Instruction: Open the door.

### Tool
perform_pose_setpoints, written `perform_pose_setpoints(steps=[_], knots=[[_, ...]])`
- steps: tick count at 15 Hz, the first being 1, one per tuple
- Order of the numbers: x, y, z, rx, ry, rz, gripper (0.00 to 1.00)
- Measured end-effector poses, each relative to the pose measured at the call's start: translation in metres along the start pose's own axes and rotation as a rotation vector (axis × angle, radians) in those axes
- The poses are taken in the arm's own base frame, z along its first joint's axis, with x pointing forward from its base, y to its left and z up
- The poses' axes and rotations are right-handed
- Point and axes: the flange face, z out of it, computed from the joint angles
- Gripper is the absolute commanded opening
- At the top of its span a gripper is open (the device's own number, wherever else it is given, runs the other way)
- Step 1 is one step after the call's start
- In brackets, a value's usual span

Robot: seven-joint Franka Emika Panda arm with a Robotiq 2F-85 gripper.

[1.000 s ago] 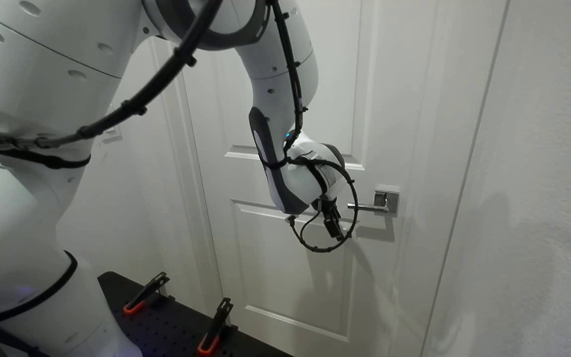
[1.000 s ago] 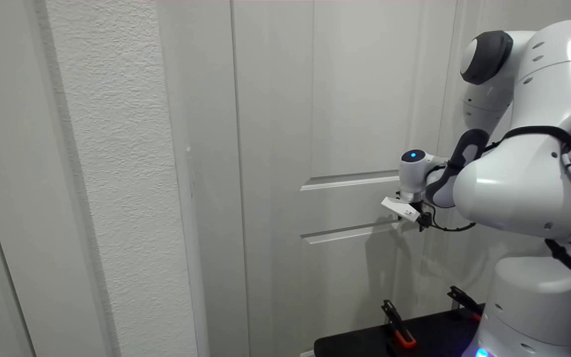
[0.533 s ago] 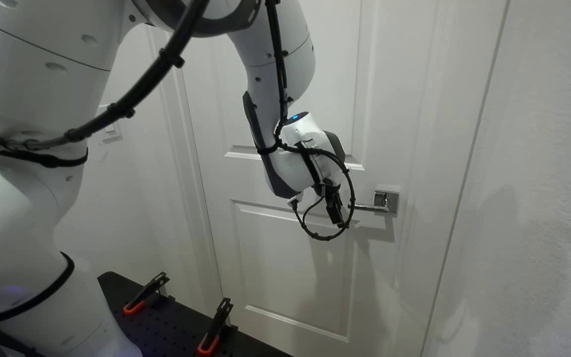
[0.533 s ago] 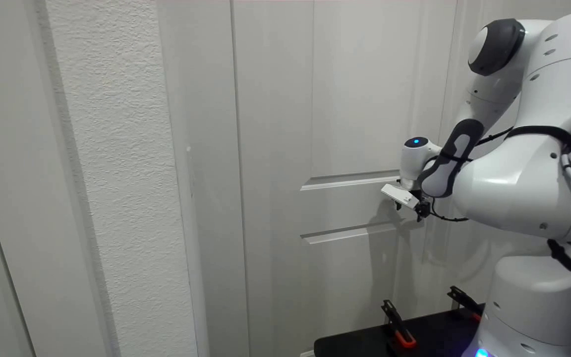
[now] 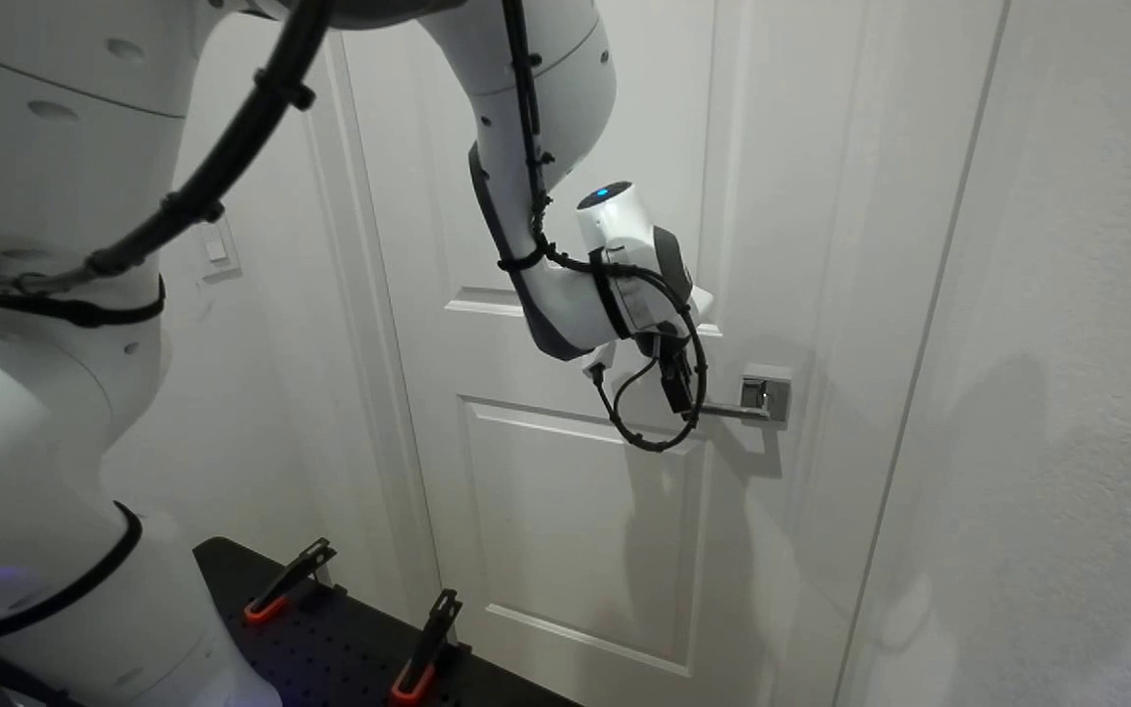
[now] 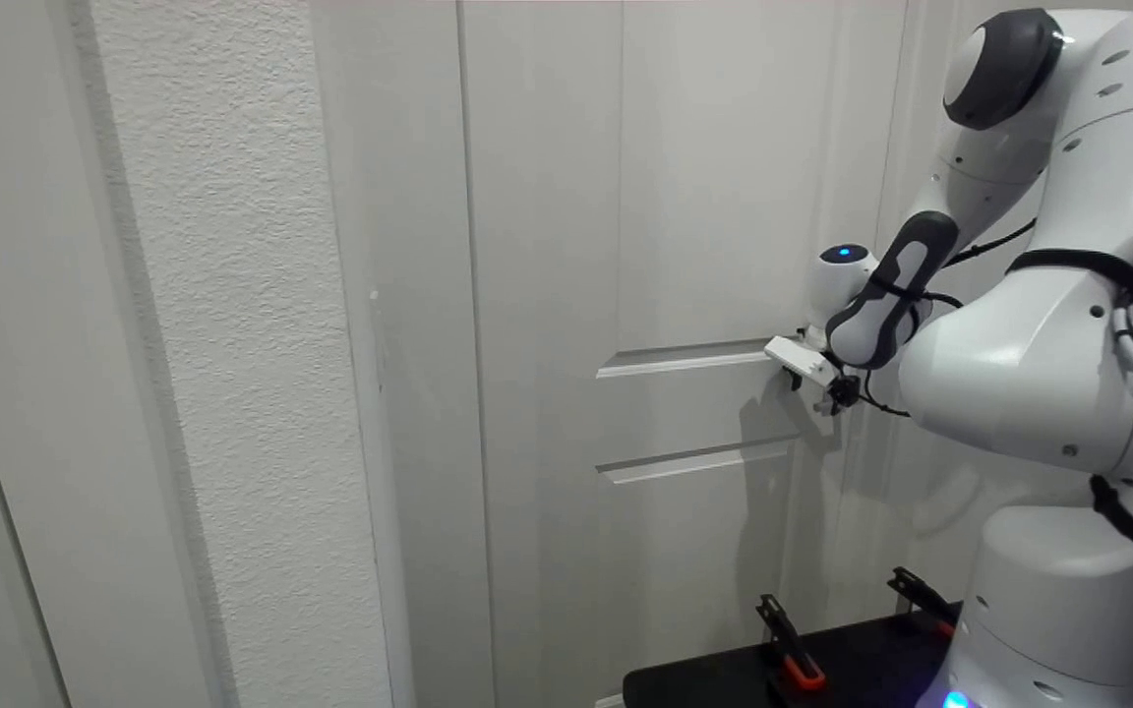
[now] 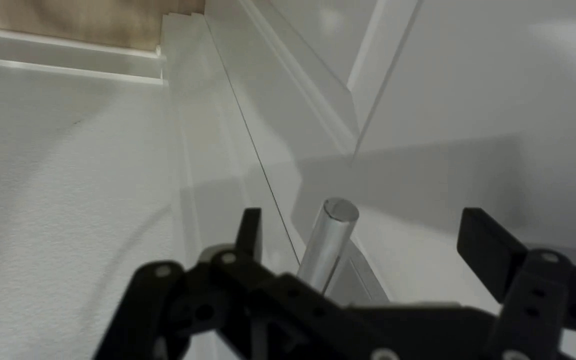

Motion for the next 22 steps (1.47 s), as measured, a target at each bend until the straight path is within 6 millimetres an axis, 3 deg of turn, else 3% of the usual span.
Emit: perform_pose_setpoints(steps=[7,12,20,21,22], knots=[[0.022,0.023,0.003,-0.023,0.007,0.045,1.00],[0.027,0.042,0.016,-0.053,0.004,0.058,1.00],[0.026,0.043,0.024,-0.054,-0.001,0.054,1.00],[0.027,0.044,0.024,-0.054,0.003,0.047,0.90],[0.027,0.044,0.025,-0.053,0.012,0.033,0.72]])
